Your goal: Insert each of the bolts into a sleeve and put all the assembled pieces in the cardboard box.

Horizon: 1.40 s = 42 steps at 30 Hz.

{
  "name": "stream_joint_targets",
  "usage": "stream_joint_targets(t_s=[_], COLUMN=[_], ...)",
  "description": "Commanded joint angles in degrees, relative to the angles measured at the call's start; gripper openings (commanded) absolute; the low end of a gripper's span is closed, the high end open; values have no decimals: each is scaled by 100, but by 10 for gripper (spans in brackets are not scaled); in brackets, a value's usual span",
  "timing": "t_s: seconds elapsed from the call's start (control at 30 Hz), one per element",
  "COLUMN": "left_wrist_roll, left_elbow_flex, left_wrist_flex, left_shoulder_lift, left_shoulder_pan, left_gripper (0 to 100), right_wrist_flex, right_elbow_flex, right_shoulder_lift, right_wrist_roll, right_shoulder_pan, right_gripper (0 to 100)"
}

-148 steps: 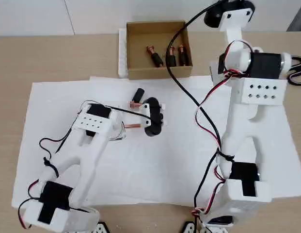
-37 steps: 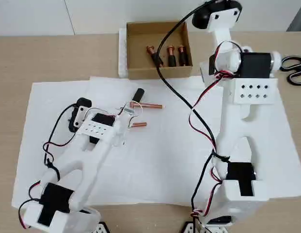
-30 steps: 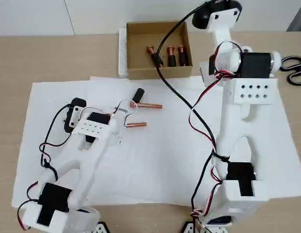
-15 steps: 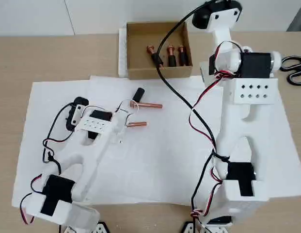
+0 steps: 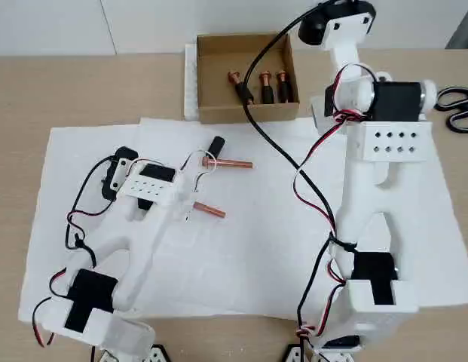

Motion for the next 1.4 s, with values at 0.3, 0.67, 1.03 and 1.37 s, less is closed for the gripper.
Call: stream_joint_targets(t_s=[0.3,0.67,1.03,1.37], left_wrist_roll=[-2426,-9530,-9530,-9521], left_elbow_flex=[-2290,-2686,-2677,-2677], left_wrist_flex=[2699,4396,4088,4053], left_shoulder_lift=[-62,-70,-53,-70], left_shoulder_pan=[-105,-545,-677,-747], left_gripper=[6,6,6,6], right_wrist_flex=[22,22,22,22], right_elbow_flex=[-18,-26,-26,-26], right_shoulder_lift=[-374,-374,-374,-374], right_wrist_roll=[-44,-53,-53,-53], right_shoulder_pan=[-22,-31,-31,-22], right_gripper=[4,4,4,4])
